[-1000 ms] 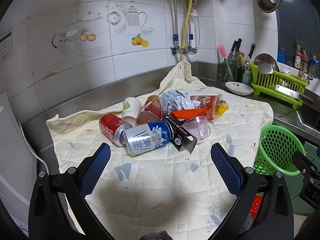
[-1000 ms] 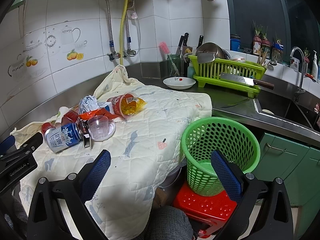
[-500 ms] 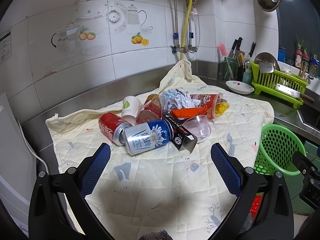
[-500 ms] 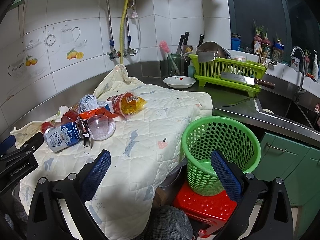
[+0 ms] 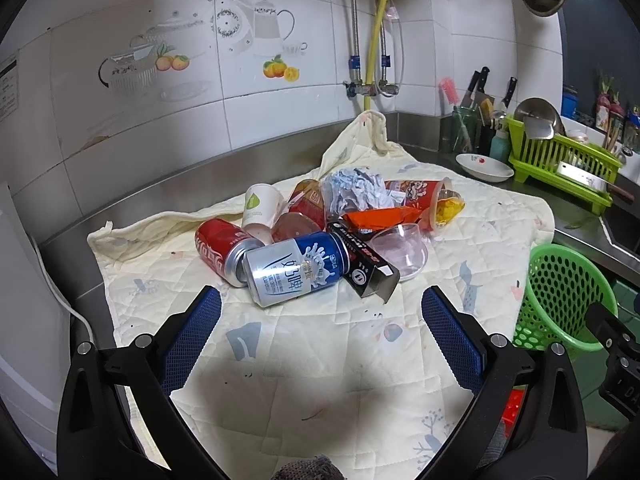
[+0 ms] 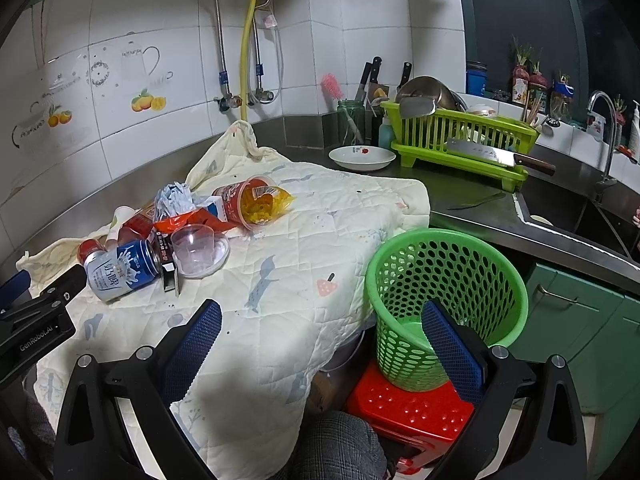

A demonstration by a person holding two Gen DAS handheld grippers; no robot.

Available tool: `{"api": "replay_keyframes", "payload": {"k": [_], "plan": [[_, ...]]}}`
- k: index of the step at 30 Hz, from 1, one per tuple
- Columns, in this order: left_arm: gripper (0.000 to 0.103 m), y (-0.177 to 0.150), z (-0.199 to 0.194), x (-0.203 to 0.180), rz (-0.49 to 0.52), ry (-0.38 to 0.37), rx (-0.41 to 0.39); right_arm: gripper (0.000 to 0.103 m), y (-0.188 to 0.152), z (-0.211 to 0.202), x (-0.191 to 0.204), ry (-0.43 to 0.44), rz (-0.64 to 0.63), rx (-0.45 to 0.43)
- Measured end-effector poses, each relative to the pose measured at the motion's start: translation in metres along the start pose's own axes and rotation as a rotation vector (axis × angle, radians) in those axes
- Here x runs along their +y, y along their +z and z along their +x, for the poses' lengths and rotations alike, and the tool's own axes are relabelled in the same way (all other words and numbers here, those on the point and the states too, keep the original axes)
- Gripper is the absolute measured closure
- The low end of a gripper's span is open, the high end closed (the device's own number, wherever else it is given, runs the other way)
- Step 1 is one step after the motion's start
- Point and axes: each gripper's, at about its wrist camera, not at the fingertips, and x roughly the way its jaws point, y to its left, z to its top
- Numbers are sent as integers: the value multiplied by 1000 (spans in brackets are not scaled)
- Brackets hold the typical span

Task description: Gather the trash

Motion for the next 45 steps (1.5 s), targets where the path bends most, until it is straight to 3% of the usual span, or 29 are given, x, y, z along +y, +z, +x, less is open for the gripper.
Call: {"api": "replay_keyframes", "payload": {"k": [21,35,39,45], "plan": [[5,13,38,13,-25,7,107,6,15,41,15,59,-78,53],[5,36,67,74,-77,131,140,6,36,91,54,239,-177,142],[5,39,74,90,-88,138,152,6,44,103,71,284,-218,151],[5,42,82,96,-16,96,162,7,60,128,95,345,-246,194]]}}
